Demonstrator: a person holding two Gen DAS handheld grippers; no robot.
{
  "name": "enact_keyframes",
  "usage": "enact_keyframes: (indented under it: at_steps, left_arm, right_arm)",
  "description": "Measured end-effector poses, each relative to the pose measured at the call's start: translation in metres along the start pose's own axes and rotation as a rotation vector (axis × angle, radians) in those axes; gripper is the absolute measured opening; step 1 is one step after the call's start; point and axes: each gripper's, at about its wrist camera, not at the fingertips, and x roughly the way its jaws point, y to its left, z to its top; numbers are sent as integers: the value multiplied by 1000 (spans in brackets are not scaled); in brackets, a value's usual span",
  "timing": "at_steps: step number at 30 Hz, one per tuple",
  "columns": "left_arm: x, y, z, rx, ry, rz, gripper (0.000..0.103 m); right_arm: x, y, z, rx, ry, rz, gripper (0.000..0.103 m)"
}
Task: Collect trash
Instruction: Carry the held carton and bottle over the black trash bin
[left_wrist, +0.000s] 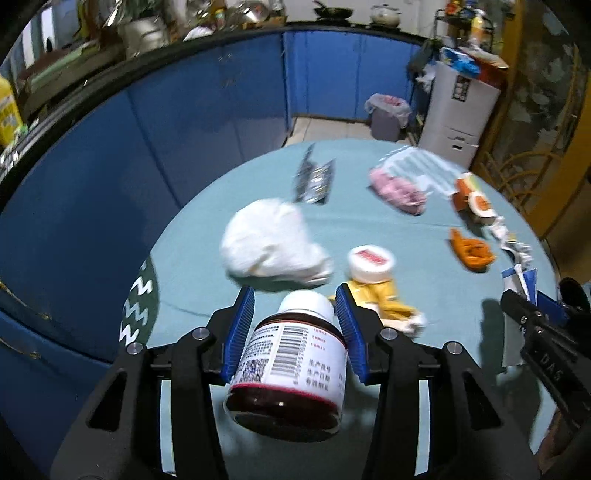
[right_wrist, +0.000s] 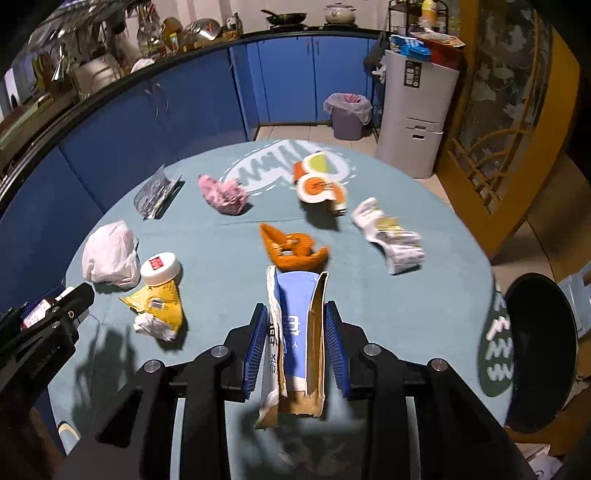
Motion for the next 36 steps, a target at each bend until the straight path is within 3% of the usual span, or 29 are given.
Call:
enact_keyframes:
  at_steps: [27, 36]
  left_arm:
    - [-33, -209, 4, 281, -75, -112, 45]
    - [-30, -277, 2, 358, -67, -143, 45]
  right_arm:
    - [-43, -157, -33, 255, -76, -37, 31]
    - [-50, -210, -45, 336, -90, -69, 31]
